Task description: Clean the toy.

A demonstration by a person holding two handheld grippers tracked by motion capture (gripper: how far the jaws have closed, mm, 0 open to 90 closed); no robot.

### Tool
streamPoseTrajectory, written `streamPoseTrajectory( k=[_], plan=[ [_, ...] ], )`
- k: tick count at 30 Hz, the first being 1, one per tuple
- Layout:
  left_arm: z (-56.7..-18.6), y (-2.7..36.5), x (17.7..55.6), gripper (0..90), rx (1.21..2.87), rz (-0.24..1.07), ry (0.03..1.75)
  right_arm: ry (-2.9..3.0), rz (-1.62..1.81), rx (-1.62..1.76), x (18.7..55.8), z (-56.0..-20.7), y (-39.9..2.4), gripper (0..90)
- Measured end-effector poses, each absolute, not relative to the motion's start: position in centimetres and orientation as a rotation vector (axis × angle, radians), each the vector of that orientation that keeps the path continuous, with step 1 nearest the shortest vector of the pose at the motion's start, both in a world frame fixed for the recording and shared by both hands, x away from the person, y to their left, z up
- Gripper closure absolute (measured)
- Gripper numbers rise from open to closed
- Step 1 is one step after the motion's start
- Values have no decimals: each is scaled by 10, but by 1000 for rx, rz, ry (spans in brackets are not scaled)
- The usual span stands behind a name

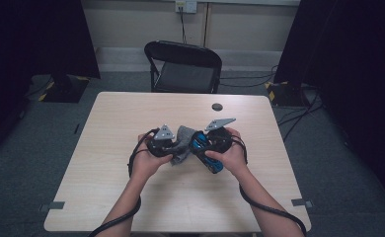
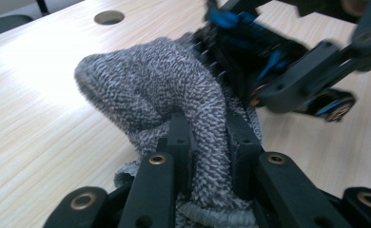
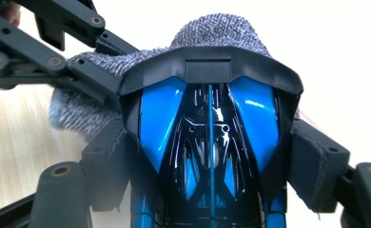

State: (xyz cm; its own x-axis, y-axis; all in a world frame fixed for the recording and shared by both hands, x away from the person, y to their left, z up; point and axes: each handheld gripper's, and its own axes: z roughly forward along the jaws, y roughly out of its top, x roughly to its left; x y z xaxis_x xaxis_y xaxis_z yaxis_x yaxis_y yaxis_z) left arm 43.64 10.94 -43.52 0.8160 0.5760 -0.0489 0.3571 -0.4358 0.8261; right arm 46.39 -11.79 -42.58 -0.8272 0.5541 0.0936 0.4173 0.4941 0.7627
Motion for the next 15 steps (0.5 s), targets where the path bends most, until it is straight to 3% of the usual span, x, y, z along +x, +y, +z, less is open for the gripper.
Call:
streamPoseTrajectory(
  k=[15],
  plan=[
    [-441, 103, 431, 755, 2090, 279, 667, 2568, 1233, 837, 466, -424, -115, 260]
  ],
)
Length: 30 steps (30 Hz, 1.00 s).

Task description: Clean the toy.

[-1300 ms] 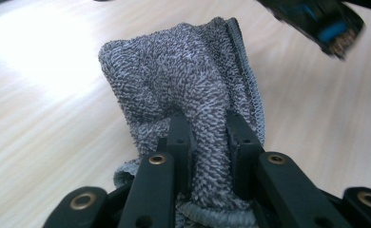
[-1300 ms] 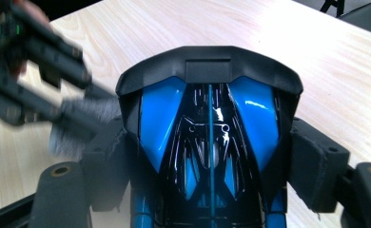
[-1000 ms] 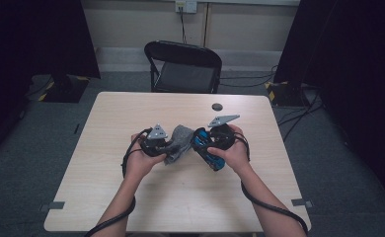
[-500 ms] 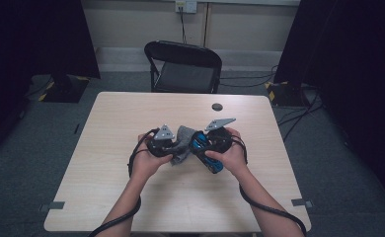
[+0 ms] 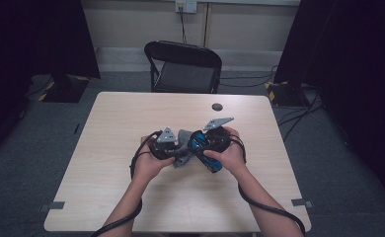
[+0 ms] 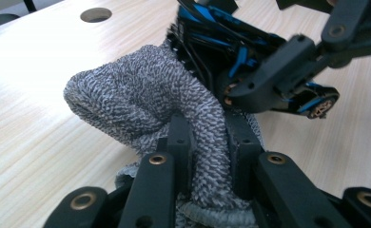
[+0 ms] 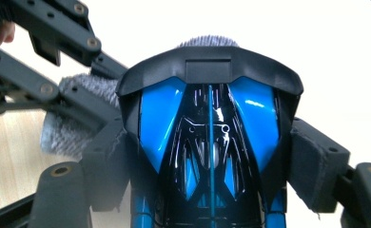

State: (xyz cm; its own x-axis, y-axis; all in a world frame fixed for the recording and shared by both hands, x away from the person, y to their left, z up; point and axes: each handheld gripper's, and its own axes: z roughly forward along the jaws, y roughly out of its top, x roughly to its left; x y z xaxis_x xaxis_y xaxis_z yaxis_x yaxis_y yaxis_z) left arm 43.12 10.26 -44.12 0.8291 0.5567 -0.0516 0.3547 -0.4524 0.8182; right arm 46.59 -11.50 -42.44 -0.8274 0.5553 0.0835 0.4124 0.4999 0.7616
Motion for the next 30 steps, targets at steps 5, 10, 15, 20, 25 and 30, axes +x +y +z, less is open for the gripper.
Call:
streamPoseTrajectory(
  k=[5, 10, 15, 20, 25, 30],
  plan=[
    [-443, 98, 429, 754, 2094, 275, 659, 2572, 1219, 832, 468, -422, -115, 260],
    [-446, 95, 426, 755, 2100, 263, 646, 2571, 1220, 831, 469, -421, -114, 260],
    [-452, 88, 422, 755, 2105, 219, 625, 2561, 1234, 851, 471, -420, -114, 260],
    [-455, 76, 417, 754, 2114, 204, 588, 2540, 1245, 853, 473, -415, -112, 260],
    [-461, 65, 411, 754, 2124, 172, 556, 2540, 1239, 854, 477, -410, -109, 260],
    [-466, 57, 407, 754, 2134, 148, 530, 2541, 1238, 852, 479, -407, -108, 260]
  ],
)
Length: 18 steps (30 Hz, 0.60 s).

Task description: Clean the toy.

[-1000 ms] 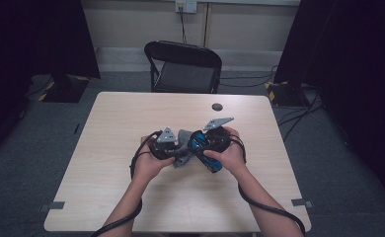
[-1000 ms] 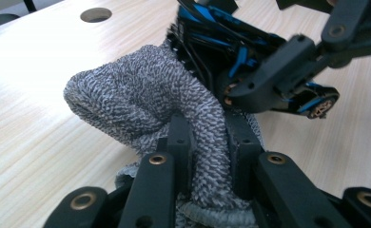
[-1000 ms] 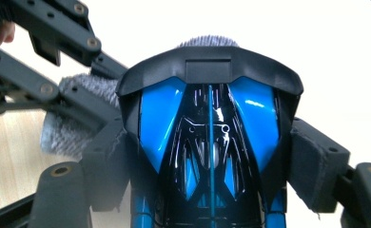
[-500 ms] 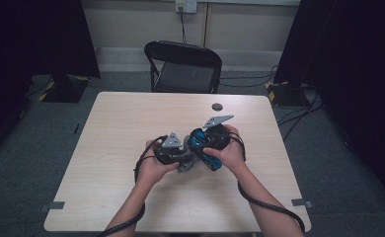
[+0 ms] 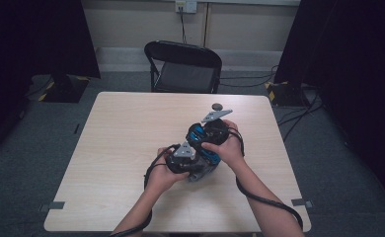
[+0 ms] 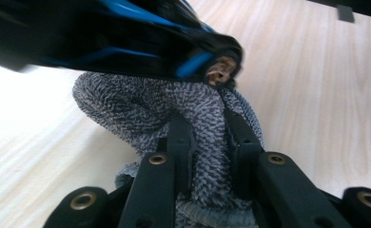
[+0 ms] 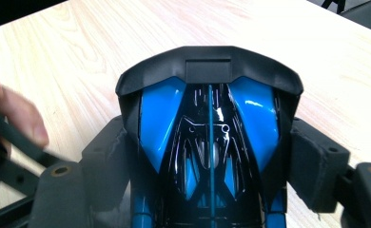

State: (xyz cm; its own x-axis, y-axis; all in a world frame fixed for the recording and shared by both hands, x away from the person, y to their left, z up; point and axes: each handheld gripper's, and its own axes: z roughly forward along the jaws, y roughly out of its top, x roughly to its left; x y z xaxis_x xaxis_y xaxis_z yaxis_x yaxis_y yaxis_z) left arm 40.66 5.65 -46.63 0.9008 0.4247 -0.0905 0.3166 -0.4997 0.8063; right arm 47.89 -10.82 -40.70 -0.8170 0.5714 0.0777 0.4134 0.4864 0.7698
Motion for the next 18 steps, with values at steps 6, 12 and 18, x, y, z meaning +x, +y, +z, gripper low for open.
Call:
streamPoseTrajectory(
  k=[6, 12, 18],
  plan=[
    [-469, 50, 402, 754, 2143, 113, 501, 2535, 1248, 855, 481, -403, -109, 260],
    [-467, 48, 400, 753, 2153, 91, 478, 2531, 1255, 852, 482, -399, -109, 260],
    [-466, 56, 404, 754, 2155, 96, 502, 2517, 1288, 865, 482, -397, -112, 260]
  ],
)
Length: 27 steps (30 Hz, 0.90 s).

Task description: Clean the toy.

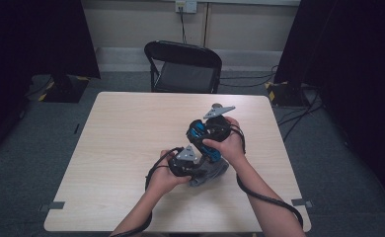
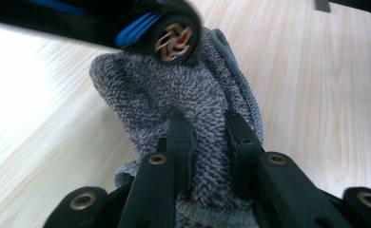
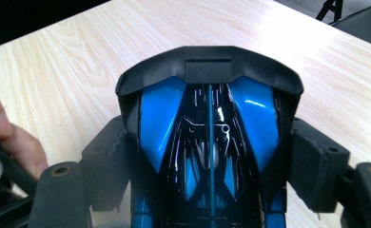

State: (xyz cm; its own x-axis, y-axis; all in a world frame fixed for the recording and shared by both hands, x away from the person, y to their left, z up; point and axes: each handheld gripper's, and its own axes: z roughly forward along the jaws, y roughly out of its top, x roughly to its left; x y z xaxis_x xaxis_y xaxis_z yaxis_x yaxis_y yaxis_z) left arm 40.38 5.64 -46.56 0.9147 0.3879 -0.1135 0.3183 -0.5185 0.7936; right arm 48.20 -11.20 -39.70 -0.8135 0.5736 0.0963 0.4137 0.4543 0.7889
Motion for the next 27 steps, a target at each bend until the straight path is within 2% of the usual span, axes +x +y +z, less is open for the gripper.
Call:
streamPoseTrajectory(
  k=[10, 18, 27],
  plan=[
    [-460, 95, 420, 753, 2136, 174, 633, 2511, 1306, 857, 477, -395, -120, 260],
    [-445, 123, 434, 752, 2076, 239, 721, 2525, 1297, 880, 473, -409, -126, 260],
    [-434, 125, 440, 752, 2047, 278, 741, 2551, 1276, 867, 467, -420, -127, 260]
  ],
)
